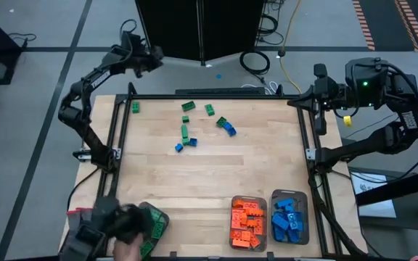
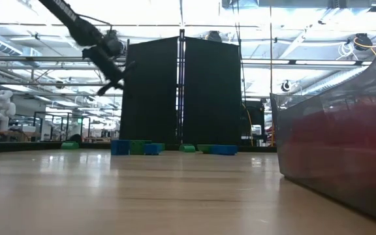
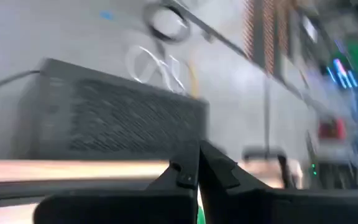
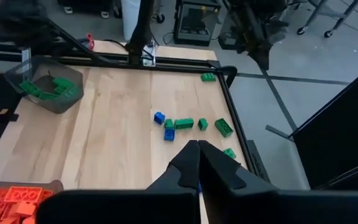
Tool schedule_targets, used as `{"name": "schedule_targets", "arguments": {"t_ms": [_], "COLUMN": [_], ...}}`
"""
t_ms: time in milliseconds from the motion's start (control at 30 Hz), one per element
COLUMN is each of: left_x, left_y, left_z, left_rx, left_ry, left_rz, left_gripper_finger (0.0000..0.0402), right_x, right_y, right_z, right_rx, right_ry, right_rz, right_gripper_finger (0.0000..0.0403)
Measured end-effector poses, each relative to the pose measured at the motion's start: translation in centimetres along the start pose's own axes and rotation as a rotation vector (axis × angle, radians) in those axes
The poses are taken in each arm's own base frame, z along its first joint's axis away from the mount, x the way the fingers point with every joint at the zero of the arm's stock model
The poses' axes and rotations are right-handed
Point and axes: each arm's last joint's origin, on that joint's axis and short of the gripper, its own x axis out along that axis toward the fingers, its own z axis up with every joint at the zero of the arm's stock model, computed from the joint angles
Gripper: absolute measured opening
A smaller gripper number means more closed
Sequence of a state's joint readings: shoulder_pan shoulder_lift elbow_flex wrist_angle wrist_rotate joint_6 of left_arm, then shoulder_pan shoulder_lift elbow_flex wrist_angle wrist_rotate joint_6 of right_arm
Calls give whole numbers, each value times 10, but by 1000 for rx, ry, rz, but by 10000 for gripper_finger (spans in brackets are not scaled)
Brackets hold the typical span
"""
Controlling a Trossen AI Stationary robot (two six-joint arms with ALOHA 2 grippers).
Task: Sort blocks
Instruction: Move the green game piece to the center
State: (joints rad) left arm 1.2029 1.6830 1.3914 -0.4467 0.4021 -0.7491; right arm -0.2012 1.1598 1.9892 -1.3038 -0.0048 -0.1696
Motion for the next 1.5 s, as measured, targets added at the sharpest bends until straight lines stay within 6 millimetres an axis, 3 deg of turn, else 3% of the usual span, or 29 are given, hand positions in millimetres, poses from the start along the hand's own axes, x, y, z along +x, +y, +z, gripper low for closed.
{"name": "schedule_targets", "arguments": {"t_ms": [133, 233, 367, 467, 567, 700, 933, 1100, 1267, 1500], "left_x": [2, -4, -25, -32, -26, 0, 47, 69, 73, 66], "left_y": [-40, -51, -37, -24, -9, 16, 61, 78, 83, 92], "left_z": [-35, -57, -65, -63, -54, -47, -67, -75, -75, -71], "left_rx": [252, 400, 491, 489, 423, 386, 457, 460, 460, 319], "left_ry": [136, 61, -51, -51, -12, 99, 455, 570, 629, 772], "left_rz": [-171, 64, 730, 949, 977, 1055, 1310, 1342, 1343, 1225], "left_gripper_finger": [0, 0, 0, 0, 0, 0, 0, 0, 0, 0], "right_x": [1, 1, 1, 1, 2, 5, 7, 7, 7, 7], "right_y": [0, 0, 0, 0, 0, 0, 0, 0, 0, 0], "right_z": [-1, -1, -1, -1, -1, 1, 0, 0, 0, 0], "right_rx": [-3, -9, -11, -18, -40, -51, 1, 26, 27, 2], "right_ry": [21, 21, 21, 21, 22, 13, 33, 34, 36, 36], "right_rz": [-3, -3, -2, -2, -1, -3, 2, 1, 2, 2], "right_gripper_finger": [0, 0, 0, 0, 0, 0, 0, 0, 0, 0]}}
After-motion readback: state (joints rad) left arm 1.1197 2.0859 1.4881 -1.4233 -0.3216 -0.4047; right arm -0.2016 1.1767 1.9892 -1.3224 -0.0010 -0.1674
